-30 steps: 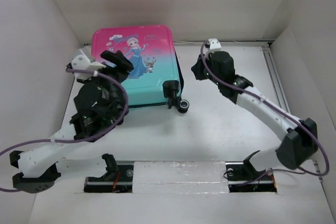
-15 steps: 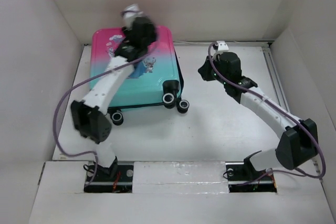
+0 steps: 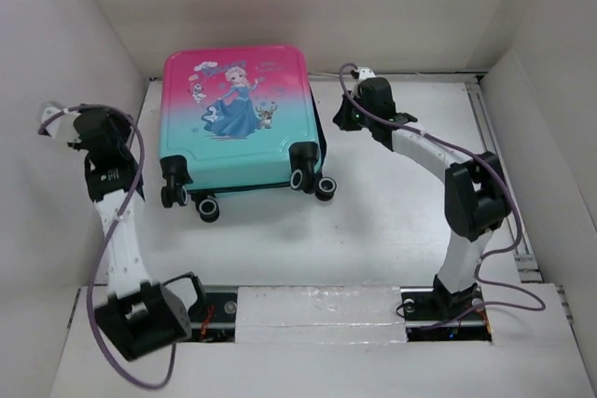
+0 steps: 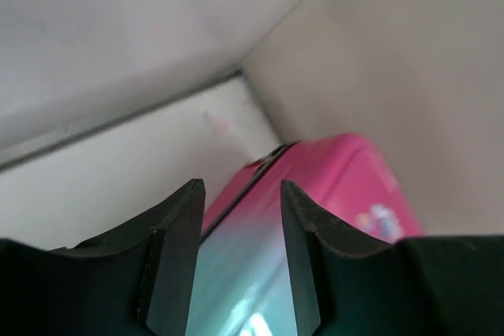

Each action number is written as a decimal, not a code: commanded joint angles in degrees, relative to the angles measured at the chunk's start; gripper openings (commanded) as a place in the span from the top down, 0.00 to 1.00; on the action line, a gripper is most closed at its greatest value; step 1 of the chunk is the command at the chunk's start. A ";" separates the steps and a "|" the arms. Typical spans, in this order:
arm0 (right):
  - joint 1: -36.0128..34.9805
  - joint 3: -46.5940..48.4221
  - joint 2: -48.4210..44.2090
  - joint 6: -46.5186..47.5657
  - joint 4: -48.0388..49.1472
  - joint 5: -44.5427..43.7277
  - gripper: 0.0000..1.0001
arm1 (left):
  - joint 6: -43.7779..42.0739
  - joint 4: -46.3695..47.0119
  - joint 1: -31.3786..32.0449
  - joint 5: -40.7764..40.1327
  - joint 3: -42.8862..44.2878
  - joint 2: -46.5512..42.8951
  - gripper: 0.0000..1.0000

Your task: Pack the luggage

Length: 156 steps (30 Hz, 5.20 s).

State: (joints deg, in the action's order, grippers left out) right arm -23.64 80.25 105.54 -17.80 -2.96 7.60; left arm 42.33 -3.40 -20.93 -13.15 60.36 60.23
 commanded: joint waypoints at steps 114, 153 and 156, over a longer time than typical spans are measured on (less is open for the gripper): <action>1.75 61.55 17.18 8.75 -29.66 11.13 0.53 | 24.03 3.15 94.58 -30.70 -33.58 -9.34 0.40; 7.20 -29.73 -36.94 -1.45 -0.03 -0.14 1.00 | 4.28 21.05 95.99 -36.59 -27.15 10.61 0.67; 7.20 -21.99 -31.38 -1.45 0.76 3.65 1.00 | 1.36 21.95 91.52 -36.08 -23.46 12.72 0.67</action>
State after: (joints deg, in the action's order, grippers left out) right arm -14.79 50.26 70.48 -18.81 -12.84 -3.07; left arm 48.66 14.52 73.82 -50.02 32.97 71.53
